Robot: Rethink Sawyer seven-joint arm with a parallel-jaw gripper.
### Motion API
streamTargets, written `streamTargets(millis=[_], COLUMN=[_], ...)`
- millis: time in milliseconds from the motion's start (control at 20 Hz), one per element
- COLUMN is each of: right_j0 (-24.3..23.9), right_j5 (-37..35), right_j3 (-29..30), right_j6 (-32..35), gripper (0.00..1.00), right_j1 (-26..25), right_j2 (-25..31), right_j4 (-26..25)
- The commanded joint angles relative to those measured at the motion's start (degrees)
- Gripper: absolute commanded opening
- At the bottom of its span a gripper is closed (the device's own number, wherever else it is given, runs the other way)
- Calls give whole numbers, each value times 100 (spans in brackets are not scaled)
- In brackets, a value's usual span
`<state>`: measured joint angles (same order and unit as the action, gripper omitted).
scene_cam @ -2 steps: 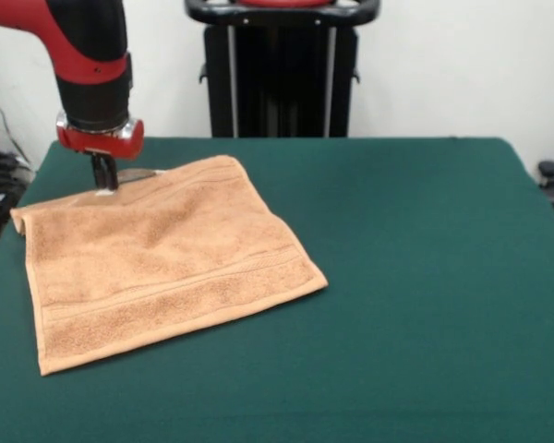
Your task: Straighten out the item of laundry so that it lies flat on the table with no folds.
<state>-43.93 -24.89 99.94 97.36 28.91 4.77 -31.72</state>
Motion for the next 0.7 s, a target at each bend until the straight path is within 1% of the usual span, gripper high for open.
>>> streamTargets(millis=[50, 350, 700], right_j0=[198, -34, -10], right_j5=[-109, -600, -520], right_j3=[535, 63, 140], right_j6=[32, -555, -370], gripper=[0, 0, 0], right_j1=[-86, -306, -385], right_j2=[205, 492, 492], right_j4=[-240, -186, -139])
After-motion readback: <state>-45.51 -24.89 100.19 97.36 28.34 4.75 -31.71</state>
